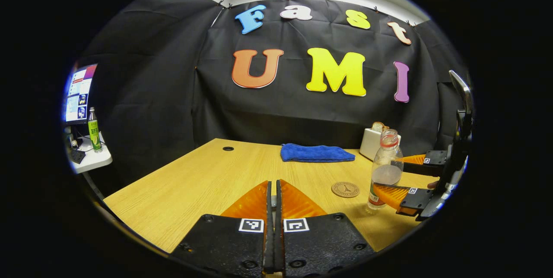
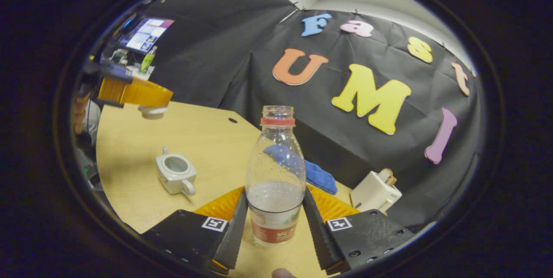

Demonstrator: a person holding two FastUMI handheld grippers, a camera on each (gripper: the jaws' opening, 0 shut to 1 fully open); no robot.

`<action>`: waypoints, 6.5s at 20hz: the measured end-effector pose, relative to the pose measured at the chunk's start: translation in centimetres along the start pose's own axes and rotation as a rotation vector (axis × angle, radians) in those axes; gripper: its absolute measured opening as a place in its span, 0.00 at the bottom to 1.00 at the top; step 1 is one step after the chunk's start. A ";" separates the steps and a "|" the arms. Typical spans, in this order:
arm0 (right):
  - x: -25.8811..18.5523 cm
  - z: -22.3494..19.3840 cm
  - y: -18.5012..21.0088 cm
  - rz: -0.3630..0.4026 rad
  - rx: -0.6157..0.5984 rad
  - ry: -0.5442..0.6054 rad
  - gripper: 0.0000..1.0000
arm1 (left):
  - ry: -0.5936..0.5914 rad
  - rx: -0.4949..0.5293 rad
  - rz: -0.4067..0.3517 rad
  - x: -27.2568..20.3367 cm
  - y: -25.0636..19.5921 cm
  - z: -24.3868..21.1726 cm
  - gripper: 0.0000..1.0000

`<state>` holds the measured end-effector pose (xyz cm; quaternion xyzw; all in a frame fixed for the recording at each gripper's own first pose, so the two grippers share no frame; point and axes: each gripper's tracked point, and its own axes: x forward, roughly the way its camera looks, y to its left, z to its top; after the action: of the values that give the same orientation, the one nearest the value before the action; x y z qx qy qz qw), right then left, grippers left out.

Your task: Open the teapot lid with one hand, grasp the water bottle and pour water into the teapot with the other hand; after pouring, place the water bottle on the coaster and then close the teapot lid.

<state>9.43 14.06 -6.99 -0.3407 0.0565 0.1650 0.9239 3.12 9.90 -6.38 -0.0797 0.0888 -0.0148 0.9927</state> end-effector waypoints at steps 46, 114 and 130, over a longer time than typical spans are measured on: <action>2.8 1.5 3.2 -0.092 -1.238 -0.080 0.69 | 0.008 0.023 0.002 -1.1 3.4 0.4 0.03; 2.1 5.3 3.2 -0.220 -1.509 -0.187 0.69 | -0.048 0.006 0.003 -2.5 4.0 2.4 0.03; 2.0 3.6 2.1 -0.063 -0.753 -0.165 0.69 | -0.057 0.022 0.057 -2.7 5.4 2.6 0.03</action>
<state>10.53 18.38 -5.94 -0.6433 -0.0931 0.1728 0.7400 1.05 15.72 -4.24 -0.0666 0.0627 0.0146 0.9957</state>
